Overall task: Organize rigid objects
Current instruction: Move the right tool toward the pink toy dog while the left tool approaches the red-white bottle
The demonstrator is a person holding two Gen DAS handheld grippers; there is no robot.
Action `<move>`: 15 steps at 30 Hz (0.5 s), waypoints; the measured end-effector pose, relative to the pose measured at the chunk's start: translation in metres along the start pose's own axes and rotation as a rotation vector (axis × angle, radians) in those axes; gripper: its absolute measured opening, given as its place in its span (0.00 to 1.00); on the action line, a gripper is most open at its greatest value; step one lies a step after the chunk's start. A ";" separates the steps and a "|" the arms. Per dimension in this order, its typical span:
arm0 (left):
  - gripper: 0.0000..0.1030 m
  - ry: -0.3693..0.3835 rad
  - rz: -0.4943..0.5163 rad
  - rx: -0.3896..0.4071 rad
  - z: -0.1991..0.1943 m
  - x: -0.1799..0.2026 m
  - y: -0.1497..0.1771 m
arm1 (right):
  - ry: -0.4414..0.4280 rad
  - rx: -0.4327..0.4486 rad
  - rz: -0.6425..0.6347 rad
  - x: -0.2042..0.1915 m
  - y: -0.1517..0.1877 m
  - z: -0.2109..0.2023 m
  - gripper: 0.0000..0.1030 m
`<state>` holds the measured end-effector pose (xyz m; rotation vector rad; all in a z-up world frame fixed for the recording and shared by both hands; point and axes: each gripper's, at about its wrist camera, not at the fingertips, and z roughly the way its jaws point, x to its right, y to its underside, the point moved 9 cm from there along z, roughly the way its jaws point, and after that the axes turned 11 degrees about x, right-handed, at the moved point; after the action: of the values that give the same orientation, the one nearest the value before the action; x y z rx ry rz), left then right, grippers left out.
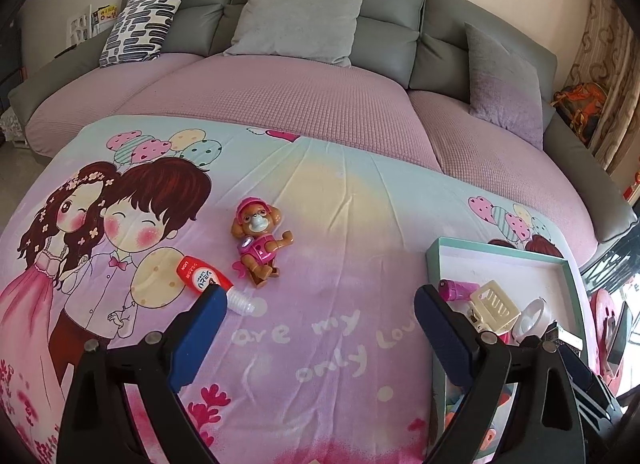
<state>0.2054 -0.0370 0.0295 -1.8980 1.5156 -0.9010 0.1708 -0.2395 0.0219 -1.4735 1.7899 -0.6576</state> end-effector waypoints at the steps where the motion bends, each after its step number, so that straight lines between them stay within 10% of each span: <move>1: 0.92 -0.007 -0.005 0.001 0.000 -0.003 0.000 | -0.009 0.000 -0.005 -0.005 0.001 0.001 0.90; 15: 0.92 -0.118 -0.083 0.021 0.003 -0.040 -0.005 | -0.101 0.015 -0.053 -0.057 0.011 0.019 1.00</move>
<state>0.2048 0.0027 0.0245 -1.9753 1.3626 -0.8221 0.1843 -0.1809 0.0136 -1.5216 1.6709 -0.6109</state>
